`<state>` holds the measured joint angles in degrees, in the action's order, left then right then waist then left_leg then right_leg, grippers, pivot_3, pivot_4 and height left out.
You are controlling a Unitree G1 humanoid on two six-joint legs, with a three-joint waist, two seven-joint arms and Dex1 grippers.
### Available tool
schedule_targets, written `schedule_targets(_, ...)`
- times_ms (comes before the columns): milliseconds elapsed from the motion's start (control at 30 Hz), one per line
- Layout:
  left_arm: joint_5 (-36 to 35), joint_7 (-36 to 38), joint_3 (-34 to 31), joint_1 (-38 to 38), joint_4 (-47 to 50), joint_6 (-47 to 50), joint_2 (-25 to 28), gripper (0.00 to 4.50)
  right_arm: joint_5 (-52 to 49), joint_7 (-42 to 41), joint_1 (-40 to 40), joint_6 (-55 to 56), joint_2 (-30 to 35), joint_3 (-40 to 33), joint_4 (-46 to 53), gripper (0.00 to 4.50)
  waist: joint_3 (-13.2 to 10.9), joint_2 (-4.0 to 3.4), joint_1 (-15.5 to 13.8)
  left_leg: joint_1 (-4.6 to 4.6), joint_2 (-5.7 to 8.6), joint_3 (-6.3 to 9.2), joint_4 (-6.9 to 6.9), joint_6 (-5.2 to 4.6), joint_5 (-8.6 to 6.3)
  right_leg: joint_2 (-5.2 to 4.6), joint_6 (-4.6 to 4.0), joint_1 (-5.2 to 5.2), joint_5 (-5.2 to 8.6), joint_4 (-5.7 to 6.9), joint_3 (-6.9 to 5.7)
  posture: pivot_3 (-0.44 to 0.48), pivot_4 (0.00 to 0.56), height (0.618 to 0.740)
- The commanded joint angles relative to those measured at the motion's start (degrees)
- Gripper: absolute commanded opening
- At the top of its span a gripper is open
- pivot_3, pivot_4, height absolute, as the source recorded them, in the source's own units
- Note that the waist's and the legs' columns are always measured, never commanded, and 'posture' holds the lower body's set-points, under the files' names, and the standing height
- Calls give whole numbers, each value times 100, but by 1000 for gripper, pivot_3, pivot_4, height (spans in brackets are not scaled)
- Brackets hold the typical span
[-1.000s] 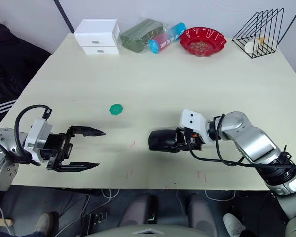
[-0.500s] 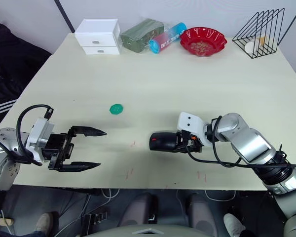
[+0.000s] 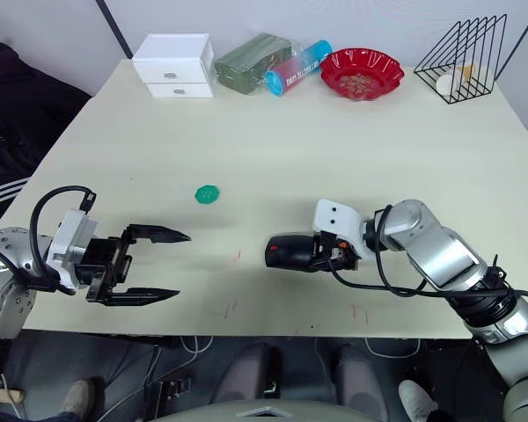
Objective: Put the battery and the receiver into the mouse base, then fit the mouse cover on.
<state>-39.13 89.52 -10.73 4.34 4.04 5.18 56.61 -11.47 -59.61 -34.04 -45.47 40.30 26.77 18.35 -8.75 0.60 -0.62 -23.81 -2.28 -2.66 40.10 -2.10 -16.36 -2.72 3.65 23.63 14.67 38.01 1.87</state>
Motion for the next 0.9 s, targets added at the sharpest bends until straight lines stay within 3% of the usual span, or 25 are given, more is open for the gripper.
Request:
schedule_targets(33,8,42,-201,50,187,2,17,4500,14,-28,-94,-32,-13,-17,50,2915,0,0,0,0,0,0,0,0,0,0,0,0,0,0,0,0,150,740)
schedule_targets(900,87,208,-196,101,-3,-87,12,4500,57,8,107,-26,52,-8,95,2915,0,0,-1,0,0,0,0,0,0,0,0,-1,0,-1,0,0,150,740)
